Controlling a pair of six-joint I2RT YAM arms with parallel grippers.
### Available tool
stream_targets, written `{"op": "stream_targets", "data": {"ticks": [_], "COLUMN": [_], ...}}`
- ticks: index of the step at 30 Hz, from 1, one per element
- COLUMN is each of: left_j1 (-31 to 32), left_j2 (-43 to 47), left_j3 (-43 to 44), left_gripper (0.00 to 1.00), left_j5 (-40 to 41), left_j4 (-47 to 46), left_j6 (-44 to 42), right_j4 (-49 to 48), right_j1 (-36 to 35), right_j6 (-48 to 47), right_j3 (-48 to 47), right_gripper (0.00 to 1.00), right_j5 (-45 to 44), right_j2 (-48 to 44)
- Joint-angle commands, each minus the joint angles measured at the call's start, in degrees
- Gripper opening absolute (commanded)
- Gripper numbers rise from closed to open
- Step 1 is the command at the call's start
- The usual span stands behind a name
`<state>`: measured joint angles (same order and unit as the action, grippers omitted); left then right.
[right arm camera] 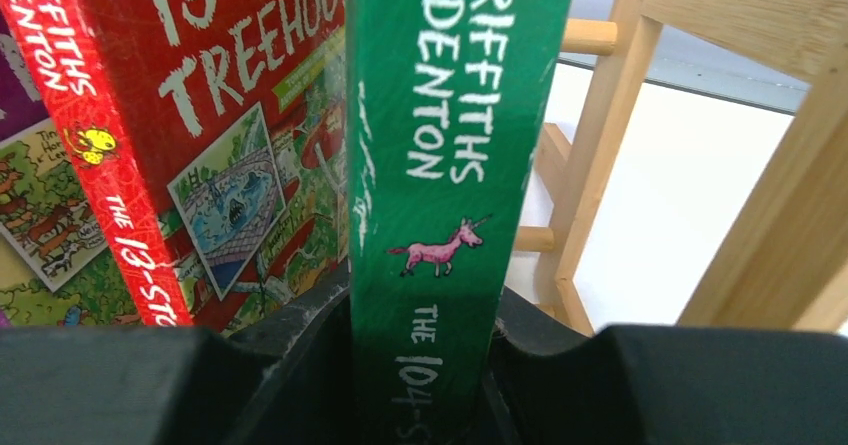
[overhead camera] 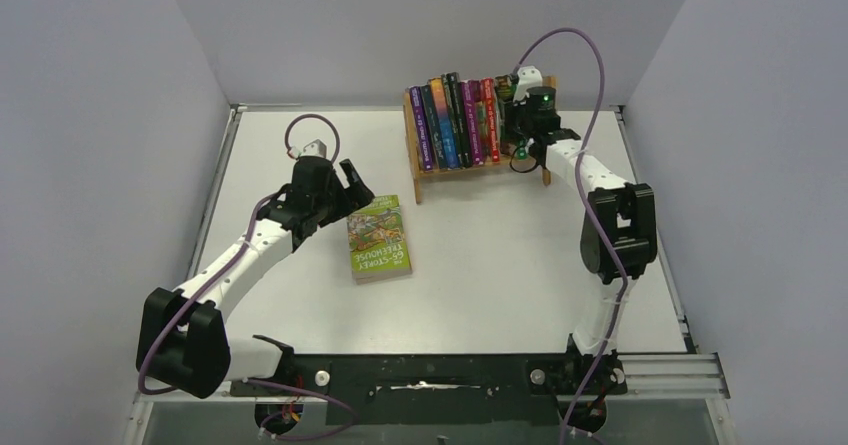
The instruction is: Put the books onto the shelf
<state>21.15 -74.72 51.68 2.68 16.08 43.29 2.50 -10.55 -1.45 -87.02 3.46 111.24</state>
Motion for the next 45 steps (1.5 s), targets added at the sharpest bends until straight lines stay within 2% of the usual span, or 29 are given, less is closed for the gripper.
{"op": "stream_targets", "data": {"ticks": [1,12,17,23,26,29,35,37,39,42,45], "left_j1": [-0.57,-0.75,-0.76,-0.76,-0.76,-0.76,-0.74,-0.84,-0.96,-1.15,-1.19], "left_j2": [1.33,0.86,0.84,1.15,1.1,0.94,0.8,0.89,0.44,-1.83,-3.71], "left_j3": [0.19,-0.09,-0.13,-0.59,-0.7,-0.61,-0.18,-0.09,-0.17,0.16,-0.65], "left_gripper": [0.81,0.81,0.81,0.81,0.81,0.81,0.81,0.81,0.81,0.81,0.81], "left_j5": [-0.12,-0.36,-0.32,-0.41,-0.7,-1.01,-1.04,-0.49,0.02,-0.21,-0.56], "left_j4": [-1.92,-2.1,-2.23,-2.18,-2.43,-2.73,-2.68,-2.11,-1.76,-0.61,-1.12], "left_j6": [-0.04,0.04,0.05,0.21,0.3,0.31,0.1,0.21,0.56,0.85,1.37], "right_j4": [-4.85,-1.34,0.9,0.43,0.95,0.94,2.67,2.72,3.64,5.39,2.91], "right_j1": [-0.17,-1.4,-2.5,-4.26,-5.36,-6.83,-9.36,-11.23,-12.74,-13.79,-15.77], "right_j6": [1.9,4.53,5.45,7.44,7.81,7.55,8.67,9.76,12.6,18.65,24.97], "right_j3": [-5.61,-12.19,-14.79,-12.56,-11.28,-9.11,-4.91,-2.19,0.2,4.68,12.95], "right_gripper": [0.0,0.02,0.15,0.39,0.42,0.49,0.51,0.6,0.67,0.69,0.7], "right_j5": [2.76,7.43,8.4,7.61,6.59,4.11,-0.79,-0.85,1.74,11.46,18.09], "right_j2": [0.2,5.65,6.8,2.13,-0.6,-3.69,-12.75,-17.16,-20.75,-24.28,-27.76]}}
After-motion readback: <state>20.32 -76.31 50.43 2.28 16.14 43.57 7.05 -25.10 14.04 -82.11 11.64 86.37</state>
